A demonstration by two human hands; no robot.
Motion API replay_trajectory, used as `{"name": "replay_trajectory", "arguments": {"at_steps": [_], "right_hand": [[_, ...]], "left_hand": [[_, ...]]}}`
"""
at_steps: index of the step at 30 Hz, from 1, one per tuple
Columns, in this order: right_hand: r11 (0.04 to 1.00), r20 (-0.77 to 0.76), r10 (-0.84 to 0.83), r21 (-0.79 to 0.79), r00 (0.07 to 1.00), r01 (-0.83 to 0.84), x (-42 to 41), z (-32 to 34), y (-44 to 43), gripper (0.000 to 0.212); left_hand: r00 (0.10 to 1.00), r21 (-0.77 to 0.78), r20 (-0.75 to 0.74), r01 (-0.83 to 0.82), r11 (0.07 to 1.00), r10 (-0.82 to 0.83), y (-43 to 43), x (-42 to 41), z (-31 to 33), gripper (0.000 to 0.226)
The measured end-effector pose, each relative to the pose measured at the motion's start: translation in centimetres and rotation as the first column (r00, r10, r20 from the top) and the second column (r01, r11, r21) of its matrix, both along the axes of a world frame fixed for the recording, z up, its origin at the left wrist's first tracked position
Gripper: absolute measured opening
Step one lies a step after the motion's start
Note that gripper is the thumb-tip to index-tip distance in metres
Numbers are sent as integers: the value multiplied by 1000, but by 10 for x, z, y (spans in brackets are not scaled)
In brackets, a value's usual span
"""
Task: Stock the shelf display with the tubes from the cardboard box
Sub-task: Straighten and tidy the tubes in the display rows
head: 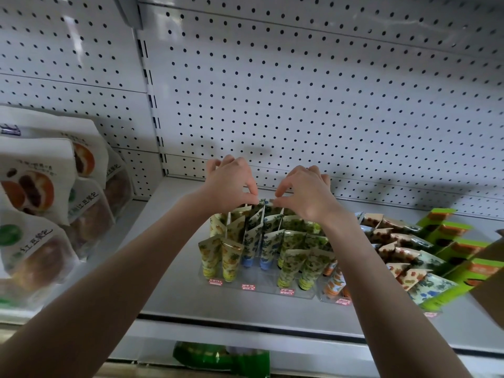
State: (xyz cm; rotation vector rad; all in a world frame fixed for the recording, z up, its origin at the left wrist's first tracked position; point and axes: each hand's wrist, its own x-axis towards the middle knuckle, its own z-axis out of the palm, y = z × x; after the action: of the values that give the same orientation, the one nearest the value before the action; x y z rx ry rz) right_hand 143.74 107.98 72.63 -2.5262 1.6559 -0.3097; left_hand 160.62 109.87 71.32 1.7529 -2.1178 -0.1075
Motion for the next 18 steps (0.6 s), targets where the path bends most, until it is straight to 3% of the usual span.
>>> {"name": "replay_trajectory", "arguments": {"at_steps": [11,18], "right_hand": [[999,238,36,4,971,-38,-13,10,42,7],[992,203,88,72,975,-104,-15,8,67,11]], "left_hand": [[987,-50,-159,15,999,-23,41,4,12,8],[994,2,-102,40,999,-39,70,-3,12,23]]}}
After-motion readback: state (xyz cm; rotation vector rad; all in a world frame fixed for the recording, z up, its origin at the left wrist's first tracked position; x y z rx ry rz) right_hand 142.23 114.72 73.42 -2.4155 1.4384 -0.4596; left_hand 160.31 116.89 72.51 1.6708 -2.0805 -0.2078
